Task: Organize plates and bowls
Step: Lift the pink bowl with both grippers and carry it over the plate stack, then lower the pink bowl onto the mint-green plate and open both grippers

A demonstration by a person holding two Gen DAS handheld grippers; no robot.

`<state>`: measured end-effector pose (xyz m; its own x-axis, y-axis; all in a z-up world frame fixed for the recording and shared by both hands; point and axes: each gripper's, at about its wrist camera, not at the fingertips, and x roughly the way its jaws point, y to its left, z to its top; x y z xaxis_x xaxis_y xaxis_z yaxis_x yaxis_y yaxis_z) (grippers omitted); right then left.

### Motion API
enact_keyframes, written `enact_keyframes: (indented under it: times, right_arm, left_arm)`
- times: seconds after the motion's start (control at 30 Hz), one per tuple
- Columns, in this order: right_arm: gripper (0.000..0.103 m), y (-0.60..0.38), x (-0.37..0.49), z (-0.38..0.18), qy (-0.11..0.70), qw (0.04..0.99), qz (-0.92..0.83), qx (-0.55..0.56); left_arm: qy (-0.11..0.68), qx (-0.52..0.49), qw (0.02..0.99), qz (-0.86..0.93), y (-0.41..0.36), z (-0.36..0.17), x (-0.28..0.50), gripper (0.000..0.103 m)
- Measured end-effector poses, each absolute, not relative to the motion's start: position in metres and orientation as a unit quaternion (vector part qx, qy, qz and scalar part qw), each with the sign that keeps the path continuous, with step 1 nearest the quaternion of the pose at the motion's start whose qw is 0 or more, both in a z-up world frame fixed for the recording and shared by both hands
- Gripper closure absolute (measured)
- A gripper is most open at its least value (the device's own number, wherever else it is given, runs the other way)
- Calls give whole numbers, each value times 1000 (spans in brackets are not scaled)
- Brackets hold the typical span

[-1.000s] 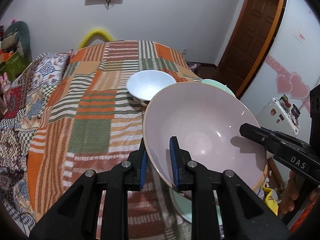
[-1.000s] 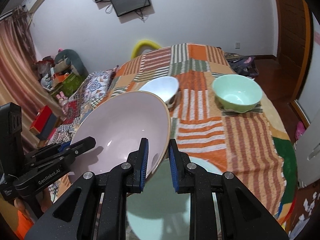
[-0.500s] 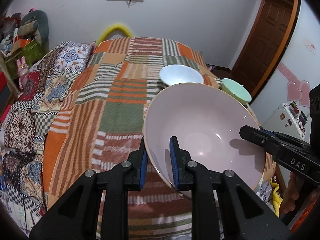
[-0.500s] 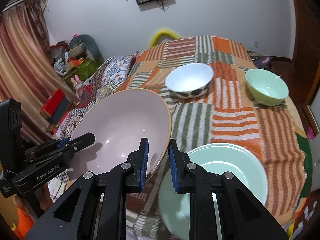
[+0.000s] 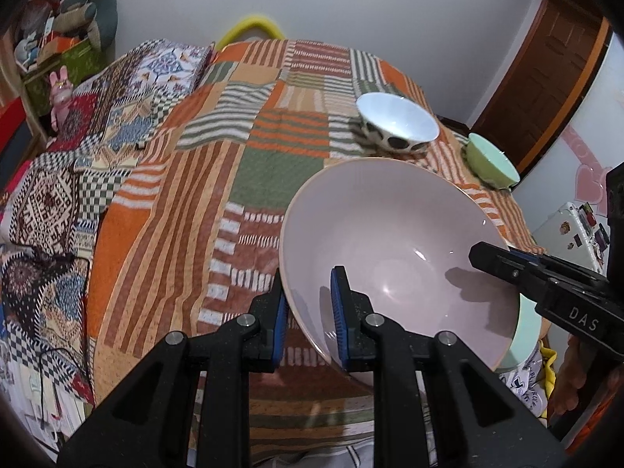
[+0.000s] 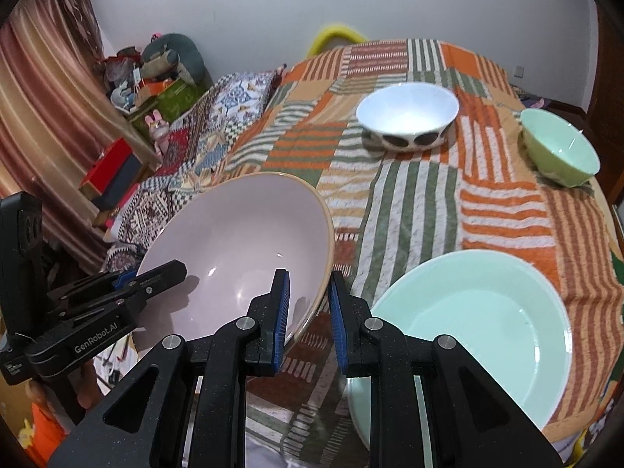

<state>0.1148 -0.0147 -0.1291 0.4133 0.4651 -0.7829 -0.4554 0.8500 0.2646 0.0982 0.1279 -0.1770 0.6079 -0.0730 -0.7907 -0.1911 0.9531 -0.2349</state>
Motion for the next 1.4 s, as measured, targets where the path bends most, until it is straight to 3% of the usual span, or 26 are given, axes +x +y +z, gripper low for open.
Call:
enact_keyframes:
  times: [0.57,1.17,1.33,1.4]
  right_arm:
    - [84,6,121,-179,522,811,262,-18]
    - [81,6,120,-181,523,808,269,-28]
    - [68,-6,117,-171,512,815,270,-23]
    - [67,-12,115,-166,507,819,268,-19]
  left_arm:
    - [495,-180,849,38,143,-234,102,83]
    - [497,-177,849,41,143,-238,101,83]
    - [498,-167,850,48,141,-229,98,82]
    - [496,-165,851,50,141,-224,96,82]
